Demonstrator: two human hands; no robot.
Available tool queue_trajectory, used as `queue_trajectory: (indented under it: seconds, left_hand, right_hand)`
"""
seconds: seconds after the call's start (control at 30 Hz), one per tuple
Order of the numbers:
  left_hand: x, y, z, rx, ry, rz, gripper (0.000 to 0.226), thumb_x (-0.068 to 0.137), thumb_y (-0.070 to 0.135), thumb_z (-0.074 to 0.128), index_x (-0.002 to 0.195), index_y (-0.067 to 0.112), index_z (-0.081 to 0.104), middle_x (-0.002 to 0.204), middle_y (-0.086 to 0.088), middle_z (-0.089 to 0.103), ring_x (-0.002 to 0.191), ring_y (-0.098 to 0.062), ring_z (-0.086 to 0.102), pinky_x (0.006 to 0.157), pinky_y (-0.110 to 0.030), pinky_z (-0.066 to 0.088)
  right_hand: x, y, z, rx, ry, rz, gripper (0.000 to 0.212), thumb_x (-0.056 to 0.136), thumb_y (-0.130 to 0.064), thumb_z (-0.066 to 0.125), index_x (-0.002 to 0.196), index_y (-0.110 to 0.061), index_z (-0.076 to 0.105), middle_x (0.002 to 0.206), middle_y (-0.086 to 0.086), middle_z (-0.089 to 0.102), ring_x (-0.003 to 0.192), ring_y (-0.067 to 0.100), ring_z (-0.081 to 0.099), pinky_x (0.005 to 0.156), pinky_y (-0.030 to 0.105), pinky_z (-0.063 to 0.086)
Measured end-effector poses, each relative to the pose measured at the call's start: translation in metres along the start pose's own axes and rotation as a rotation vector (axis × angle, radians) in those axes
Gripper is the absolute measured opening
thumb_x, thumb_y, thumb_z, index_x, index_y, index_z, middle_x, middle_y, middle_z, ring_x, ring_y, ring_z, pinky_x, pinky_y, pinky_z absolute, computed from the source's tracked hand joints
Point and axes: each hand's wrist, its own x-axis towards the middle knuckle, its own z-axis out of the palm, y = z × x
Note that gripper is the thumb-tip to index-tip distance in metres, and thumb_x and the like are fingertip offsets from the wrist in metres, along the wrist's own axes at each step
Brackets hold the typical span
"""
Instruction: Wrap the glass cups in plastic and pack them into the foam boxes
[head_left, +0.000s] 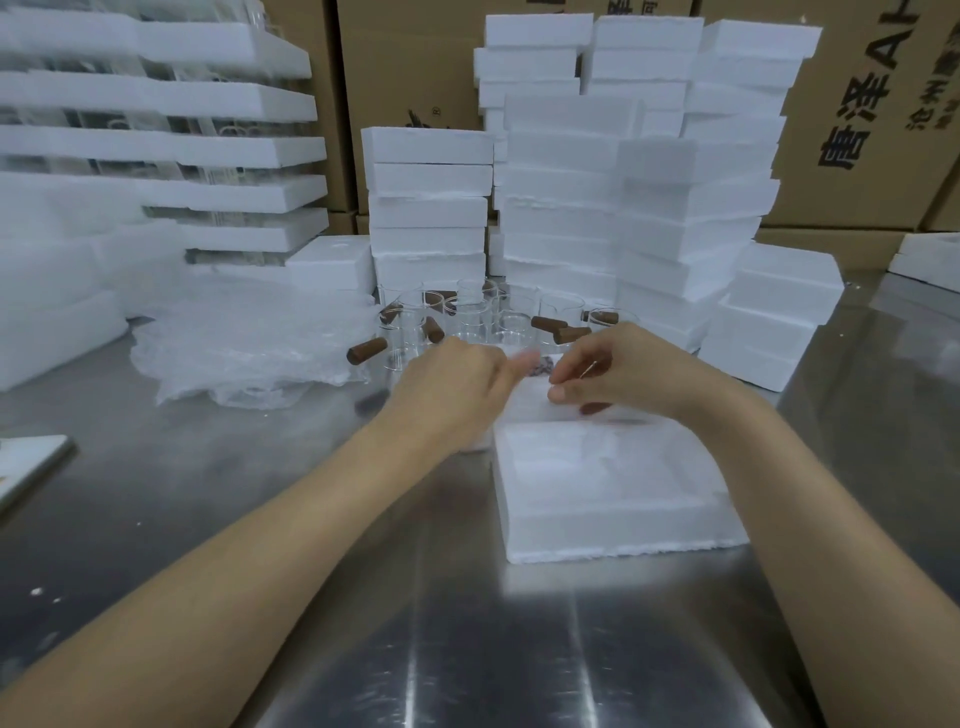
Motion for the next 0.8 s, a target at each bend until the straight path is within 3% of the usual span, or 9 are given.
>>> queue_trajectory:
  seconds: [0.07, 0.13, 0.23, 0.4, 0.53, 0.6, 0.67, 0.73, 0.8]
  left_hand:
    - [0.001, -0.009, -0.008, -0.305, 0.227, -0.074, 0.056, 0.102, 0.045, 0.031, 0.082, 0.012, 0.072, 0.079, -0.004, 0.072, 0.08, -0.021, 0.067, 0.075, -0.034, 0.05]
    - [0.006, -0.02, -0.014, -0.527, 0.393, -0.232, 0.045, 0.101, 0.037, 0.035, 0.088, 0.016, 0.072, 0.085, 0.004, 0.074, 0.08, -0.011, 0.067, 0.074, -0.028, 0.049]
    - [0.014, -0.037, -0.013, -0.666, 0.3, -0.408, 0.026, 0.095, 0.016, 0.045, 0.089, 0.017, 0.07, 0.093, 0.003, 0.073, 0.074, -0.004, 0.061, 0.068, -0.025, 0.045]
    - [0.012, -0.043, -0.003, -0.723, 0.134, -0.425, 0.016, 0.093, 0.017, 0.055, 0.093, 0.016, 0.071, 0.094, 0.009, 0.068, 0.088, -0.004, 0.058, 0.076, -0.012, 0.041]
    - [0.011, -0.042, 0.001, -0.627, 0.088, -0.354, 0.015, 0.094, 0.017, 0.056, 0.099, 0.019, 0.07, 0.093, 0.012, 0.066, 0.075, 0.011, 0.056, 0.061, -0.006, 0.04]
    - [0.01, -0.041, 0.004, -0.593, 0.037, -0.32, 0.02, 0.096, 0.02, 0.055, 0.11, 0.019, 0.069, 0.101, 0.012, 0.065, 0.082, 0.009, 0.057, 0.065, -0.01, 0.042]
    - [0.009, -0.038, 0.006, -0.548, -0.002, -0.267, 0.026, 0.098, 0.021, 0.051, 0.119, 0.019, 0.067, 0.108, 0.01, 0.064, 0.095, 0.001, 0.057, 0.072, -0.005, 0.039]
    - [0.01, -0.035, 0.007, -0.475, 0.057, -0.2, 0.026, 0.099, 0.023, 0.05, 0.117, 0.016, 0.068, 0.105, 0.009, 0.065, 0.094, -0.003, 0.059, 0.07, 0.0, 0.036]
    - [0.01, -0.031, 0.005, -0.46, 0.199, -0.17, 0.029, 0.101, 0.027, 0.047, 0.108, 0.012, 0.071, 0.096, 0.005, 0.07, 0.09, -0.006, 0.062, 0.072, -0.009, 0.041]
  right_hand:
    - [-0.002, -0.004, -0.004, -0.046, 0.048, -0.057, 0.019, 0.068, -0.039, 0.082, 0.066, -0.024, 0.071, 0.056, -0.018, 0.061, 0.054, -0.004, 0.053, 0.051, 0.005, 0.039]
    - [-0.006, -0.009, -0.007, -0.118, -0.067, -0.082, 0.026, 0.06, -0.052, 0.081, 0.066, -0.029, 0.071, 0.058, -0.023, 0.06, 0.052, -0.007, 0.047, 0.05, 0.006, 0.035]
    - [-0.009, -0.013, -0.003, -0.2, -0.296, -0.072, 0.019, 0.062, -0.044, 0.083, 0.075, -0.035, 0.072, 0.067, -0.028, 0.062, 0.056, -0.007, 0.049, 0.052, 0.011, 0.041]
    - [-0.011, -0.015, -0.005, -0.138, -0.285, -0.128, 0.017, 0.075, -0.01, 0.077, 0.076, -0.024, 0.068, 0.061, -0.023, 0.061, 0.05, -0.002, 0.043, 0.053, 0.015, 0.04]
    - [-0.011, -0.015, -0.018, 0.331, 0.073, -0.224, 0.017, 0.081, -0.001, 0.067, 0.088, -0.017, 0.066, 0.075, -0.008, 0.064, 0.07, 0.012, 0.052, 0.061, 0.023, 0.039]
    - [-0.008, -0.014, -0.025, 0.588, 0.312, -0.193, 0.021, 0.087, 0.0, 0.058, 0.098, -0.016, 0.065, 0.081, 0.004, 0.058, 0.069, 0.02, 0.044, 0.059, 0.026, 0.036]
    - [-0.007, -0.015, -0.029, 0.83, 0.513, -0.153, 0.017, 0.082, -0.004, 0.054, 0.085, -0.019, 0.062, 0.075, 0.003, 0.053, 0.064, 0.02, 0.037, 0.057, 0.025, 0.034]
    - [-0.005, -0.016, -0.031, 1.119, 0.691, -0.135, 0.017, 0.08, -0.006, 0.047, 0.076, -0.02, 0.056, 0.069, -0.003, 0.054, 0.062, 0.014, 0.046, 0.06, 0.024, 0.042]
    - [-0.004, -0.013, -0.027, 1.336, 0.77, -0.132, 0.027, 0.092, -0.003, 0.04, 0.08, -0.022, 0.054, 0.07, -0.009, 0.06, 0.064, 0.008, 0.057, 0.065, 0.021, 0.05]
